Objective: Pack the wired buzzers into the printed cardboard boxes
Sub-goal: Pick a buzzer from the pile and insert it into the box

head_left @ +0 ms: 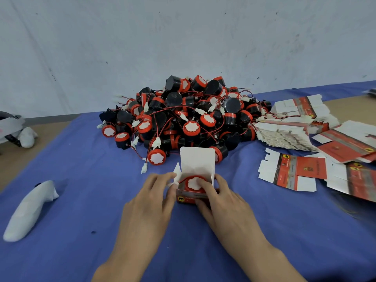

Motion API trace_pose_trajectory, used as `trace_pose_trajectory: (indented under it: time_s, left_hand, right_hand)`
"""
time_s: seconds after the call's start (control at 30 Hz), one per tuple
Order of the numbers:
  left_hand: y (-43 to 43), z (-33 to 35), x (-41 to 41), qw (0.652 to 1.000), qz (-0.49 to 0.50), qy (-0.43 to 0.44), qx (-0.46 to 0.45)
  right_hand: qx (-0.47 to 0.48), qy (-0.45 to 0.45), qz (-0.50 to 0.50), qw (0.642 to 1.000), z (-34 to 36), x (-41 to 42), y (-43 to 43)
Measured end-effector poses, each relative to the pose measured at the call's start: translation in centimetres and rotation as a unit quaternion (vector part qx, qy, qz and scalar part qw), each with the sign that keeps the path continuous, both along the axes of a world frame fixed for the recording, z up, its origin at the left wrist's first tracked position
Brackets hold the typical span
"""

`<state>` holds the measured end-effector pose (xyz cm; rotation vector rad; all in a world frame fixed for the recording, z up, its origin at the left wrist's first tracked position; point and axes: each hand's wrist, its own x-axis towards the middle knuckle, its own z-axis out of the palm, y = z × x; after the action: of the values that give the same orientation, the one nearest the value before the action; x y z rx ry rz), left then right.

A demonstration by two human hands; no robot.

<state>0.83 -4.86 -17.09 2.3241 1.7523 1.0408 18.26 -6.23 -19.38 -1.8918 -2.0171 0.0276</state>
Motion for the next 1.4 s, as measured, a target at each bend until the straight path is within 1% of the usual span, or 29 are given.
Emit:
trace_pose_trajectory:
  time_s: [0.17,0.3,0.37,0.43,0.5,0.53,0.6,0.67,0.73,0.77,0.83,1.03,1.13,1.27,1.4]
  left_hand:
    - [0.2,-0.5,0.5,0.993,-0.032,-0.115,-0.008]
    - [0.3,0.3,1.6,0.978,-0.048,-0.204,0.023]
    - [0.4,0.7,2.2,0.972,-0.064,-0.220,0.053]
    - [0.4,0.8,2.9,0.969,-0.088,-0.216,0.075]
    - [0.4,0.7,3.5,0.969,-0.113,-0.198,0.091]
    - [0.5,0.7,3.6,0.974,-0.114,-0.167,0.100]
    - [0.9,0.6,3.5,0.989,-0.092,-0.061,0.100]
    - [1.3,0.8,3.3,0.995,-0.078,0.041,0.043]
    - [1.2,0.9,3.4,0.988,-0.054,0.145,0.007]
    - [1.1,0.9,3.4,0.985,-0.041,0.166,-0.003]
    - [1.0,1.0,3.7,0.986,-0.020,0.167,-0.020]
    - [0.7,1.3,4.2,0.979,0.012,0.204,-0.021]
    - [0.8,1.1,4.0,0.985,-0.024,0.167,-0.032]
    - [0.6,1.0,3.7,0.990,-0.057,0.125,-0.015]
    - [0.6,0.3,3.5,0.989,-0.057,0.133,0.003]
  right_hand:
    - [0.007,0.004,0.001,1.000,-0.2,0.1,0.0]
    - [0.009,0.017,0.011,1.000,-0.3,0.2,0.1]
    - [0.005,0.018,0.017,1.000,-0.3,0.3,0.1]
    - [0.005,0.020,0.026,0.999,-0.3,0.4,0.1]
    - [0.007,0.022,0.032,0.999,-0.3,0.5,0.1]
    - [0.008,0.020,0.033,0.999,-0.2,0.5,0.1]
    - [0.007,0.020,0.034,0.999,-0.2,0.6,0.0]
    - [0.007,0.021,0.034,0.999,-0.1,0.6,0.0]
    - [0.013,0.018,0.031,0.999,-0.1,0.6,0.0]
    - [0.017,0.018,0.029,0.999,-0.1,0.5,-0.1]
    - [0.024,0.024,0.026,0.999,-0.2,0.4,-0.1]
    - [0.031,0.041,0.035,0.998,-0.2,0.3,-0.2]
    - [0.026,0.040,0.036,0.998,-0.2,0.3,-0.1]
    - [0.022,0.028,0.036,0.999,-0.1,0.3,-0.1]
    - [0.018,0.024,0.036,0.999,0.0,0.3,-0.1]
